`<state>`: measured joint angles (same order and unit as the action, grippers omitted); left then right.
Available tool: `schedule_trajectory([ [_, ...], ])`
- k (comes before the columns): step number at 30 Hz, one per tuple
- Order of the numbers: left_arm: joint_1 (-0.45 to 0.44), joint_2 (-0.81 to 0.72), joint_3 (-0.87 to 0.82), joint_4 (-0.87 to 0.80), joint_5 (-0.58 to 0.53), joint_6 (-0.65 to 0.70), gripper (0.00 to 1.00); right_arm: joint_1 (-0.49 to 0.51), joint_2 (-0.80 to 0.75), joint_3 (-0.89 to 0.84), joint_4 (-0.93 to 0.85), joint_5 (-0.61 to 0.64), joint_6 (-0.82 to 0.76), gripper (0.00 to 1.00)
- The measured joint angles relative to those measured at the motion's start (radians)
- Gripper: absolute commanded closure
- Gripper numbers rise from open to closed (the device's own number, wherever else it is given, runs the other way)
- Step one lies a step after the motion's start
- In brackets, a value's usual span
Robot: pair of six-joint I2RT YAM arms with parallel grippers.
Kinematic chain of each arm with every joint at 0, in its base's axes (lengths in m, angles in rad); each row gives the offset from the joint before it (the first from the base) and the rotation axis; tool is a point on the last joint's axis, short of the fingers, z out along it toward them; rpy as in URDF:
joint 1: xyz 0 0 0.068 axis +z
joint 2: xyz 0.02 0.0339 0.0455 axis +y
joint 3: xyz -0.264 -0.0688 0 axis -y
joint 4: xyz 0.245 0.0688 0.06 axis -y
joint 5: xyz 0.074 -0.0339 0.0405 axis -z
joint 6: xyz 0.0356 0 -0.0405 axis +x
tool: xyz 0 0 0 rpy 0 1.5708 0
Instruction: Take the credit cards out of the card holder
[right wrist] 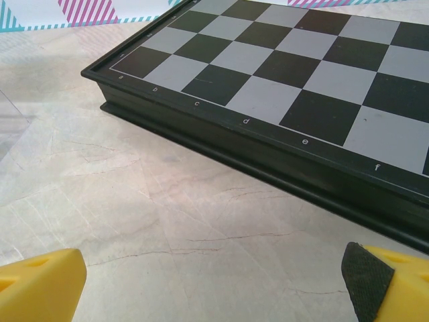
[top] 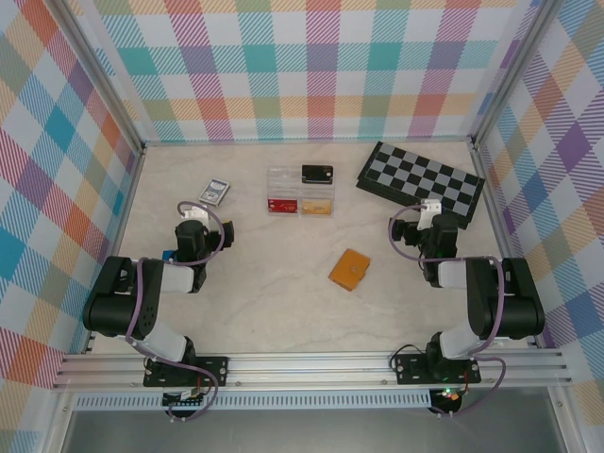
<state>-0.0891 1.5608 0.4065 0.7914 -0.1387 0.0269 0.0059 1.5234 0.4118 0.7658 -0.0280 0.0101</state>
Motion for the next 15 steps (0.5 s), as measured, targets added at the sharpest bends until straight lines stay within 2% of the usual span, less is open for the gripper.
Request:
schedule_trajectory([
  [10,0.0,0.0,0.0,-0.003,0.0,0.0,0.0,0.0,-0.002,0.0,-0.006,0.002,0.001,0.0],
  [15,0.0,-0.055,0.036,-0.137,-0.032,-0.014,0.0,0.0,-0.109,0.023,-0.152,0.028,0.007,0.0],
])
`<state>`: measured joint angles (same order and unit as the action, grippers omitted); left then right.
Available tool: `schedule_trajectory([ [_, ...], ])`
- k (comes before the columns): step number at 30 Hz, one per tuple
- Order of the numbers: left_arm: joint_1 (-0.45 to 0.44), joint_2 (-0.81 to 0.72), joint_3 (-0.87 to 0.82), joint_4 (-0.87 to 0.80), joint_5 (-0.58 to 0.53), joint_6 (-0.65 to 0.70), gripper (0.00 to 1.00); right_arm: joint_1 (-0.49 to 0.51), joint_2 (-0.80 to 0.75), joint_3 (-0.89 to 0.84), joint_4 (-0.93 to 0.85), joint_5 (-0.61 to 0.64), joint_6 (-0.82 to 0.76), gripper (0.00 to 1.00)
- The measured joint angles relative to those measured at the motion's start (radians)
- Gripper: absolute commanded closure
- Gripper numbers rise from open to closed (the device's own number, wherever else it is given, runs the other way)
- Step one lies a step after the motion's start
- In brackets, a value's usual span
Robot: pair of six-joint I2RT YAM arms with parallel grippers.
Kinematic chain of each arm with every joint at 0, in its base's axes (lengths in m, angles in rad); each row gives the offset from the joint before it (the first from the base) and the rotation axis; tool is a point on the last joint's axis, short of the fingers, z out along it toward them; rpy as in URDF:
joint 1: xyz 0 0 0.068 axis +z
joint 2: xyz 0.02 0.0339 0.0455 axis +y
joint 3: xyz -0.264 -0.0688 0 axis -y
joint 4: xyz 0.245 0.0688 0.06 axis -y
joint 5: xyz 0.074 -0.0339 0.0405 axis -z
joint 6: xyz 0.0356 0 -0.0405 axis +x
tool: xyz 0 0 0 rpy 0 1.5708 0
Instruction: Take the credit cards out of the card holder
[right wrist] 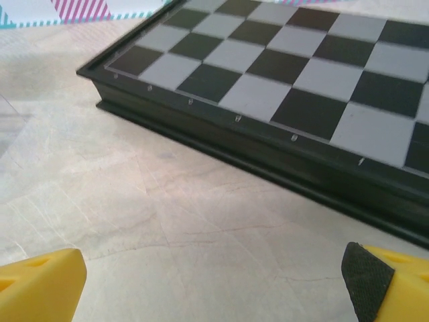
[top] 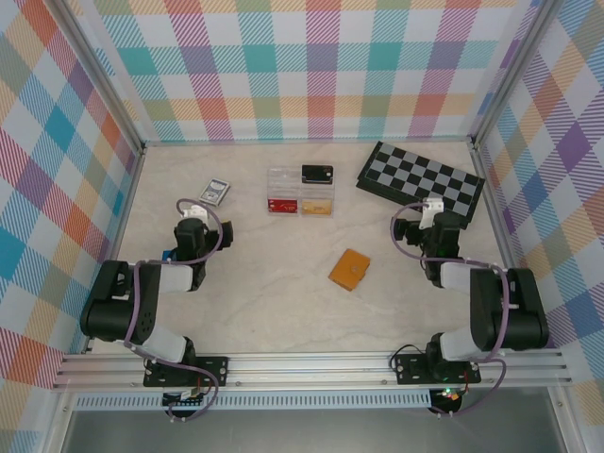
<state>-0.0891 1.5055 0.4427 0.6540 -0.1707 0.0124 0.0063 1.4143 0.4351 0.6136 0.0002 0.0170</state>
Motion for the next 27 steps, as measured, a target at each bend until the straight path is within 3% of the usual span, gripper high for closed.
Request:
schedule_trajectory([
  [6,0.0,-0.176,0.129,-0.272,-0.079,-0.094,0.0,0.0,-0.216,0.132,-0.276,0.048,0.075,0.0],
  [12,0.0,-0.265,0.349,-0.692,-0.1,-0.328,0.0,0.0,-0.338,0.297,-0.647,0.004,0.24,0.0],
  [20,0.0,-0.254,0.449,-1.021,0.084,-0.504,0.0,0.0,-0.332,0.468,-1.097,-0.156,0.401,0.0],
  [27,-0.034,-0.227,0.45,-1.097,0.24,-0.548,0.0,0.081,-0.303,0.414,-1.203,-0.239,0.477,0.05],
])
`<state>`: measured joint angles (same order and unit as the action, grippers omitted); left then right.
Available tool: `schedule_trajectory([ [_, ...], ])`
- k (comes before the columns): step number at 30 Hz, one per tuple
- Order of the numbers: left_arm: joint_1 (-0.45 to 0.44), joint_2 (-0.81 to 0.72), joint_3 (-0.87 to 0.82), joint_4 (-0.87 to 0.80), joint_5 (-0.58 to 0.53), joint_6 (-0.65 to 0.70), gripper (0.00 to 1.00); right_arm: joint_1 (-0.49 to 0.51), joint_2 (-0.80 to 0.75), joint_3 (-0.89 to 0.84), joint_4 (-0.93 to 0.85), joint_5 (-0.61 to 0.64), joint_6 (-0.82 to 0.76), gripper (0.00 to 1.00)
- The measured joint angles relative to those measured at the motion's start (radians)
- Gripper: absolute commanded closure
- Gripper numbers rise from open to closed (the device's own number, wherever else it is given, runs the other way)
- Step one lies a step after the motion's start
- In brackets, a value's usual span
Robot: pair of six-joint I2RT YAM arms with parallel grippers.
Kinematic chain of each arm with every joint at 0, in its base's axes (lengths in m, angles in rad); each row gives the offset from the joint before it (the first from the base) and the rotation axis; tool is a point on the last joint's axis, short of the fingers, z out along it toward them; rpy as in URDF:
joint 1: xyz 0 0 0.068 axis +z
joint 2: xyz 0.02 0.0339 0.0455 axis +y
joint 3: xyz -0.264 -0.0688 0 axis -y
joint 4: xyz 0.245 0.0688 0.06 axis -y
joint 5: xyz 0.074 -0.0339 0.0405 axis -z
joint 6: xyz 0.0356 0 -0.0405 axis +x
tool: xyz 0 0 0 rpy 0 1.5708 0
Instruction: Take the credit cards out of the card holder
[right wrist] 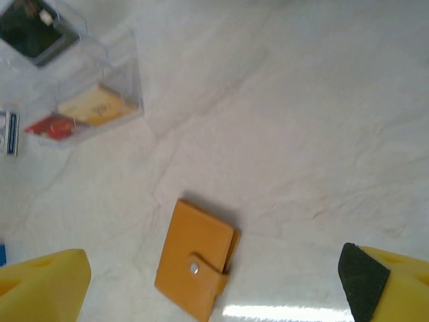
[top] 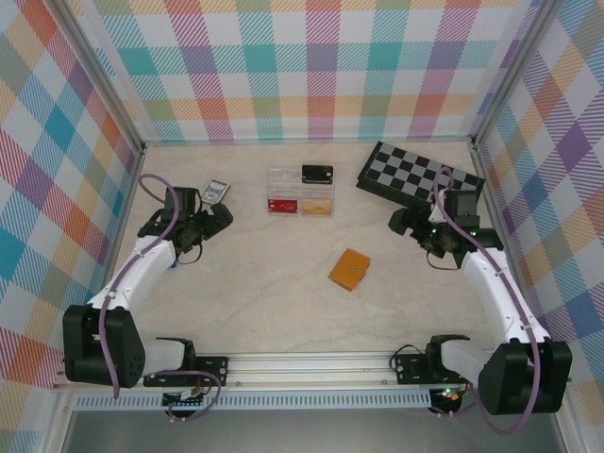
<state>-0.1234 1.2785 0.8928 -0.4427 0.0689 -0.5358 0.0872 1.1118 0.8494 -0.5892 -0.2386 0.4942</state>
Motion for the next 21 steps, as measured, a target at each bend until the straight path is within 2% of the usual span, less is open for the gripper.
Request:
schedule_trajectory([
  [7,-0.129,0.048,-0.003,0.042,0.099,-0.029,0.04,0.198,0.169,-0.034,0.012,0.035,0.082,0.06],
  [12,-0.209,0.098,-0.008,0.087,0.123,-0.06,0.07,0.262,0.3,-0.023,0.019,0.11,0.116,0.09],
  [17,-0.269,0.134,-0.011,0.125,0.143,-0.089,0.13,0.314,0.389,0.006,0.029,0.149,0.144,0.25],
  [21,-0.282,0.16,-0.011,0.144,0.16,-0.107,0.18,0.36,0.451,0.043,0.039,0.156,0.151,0.31],
])
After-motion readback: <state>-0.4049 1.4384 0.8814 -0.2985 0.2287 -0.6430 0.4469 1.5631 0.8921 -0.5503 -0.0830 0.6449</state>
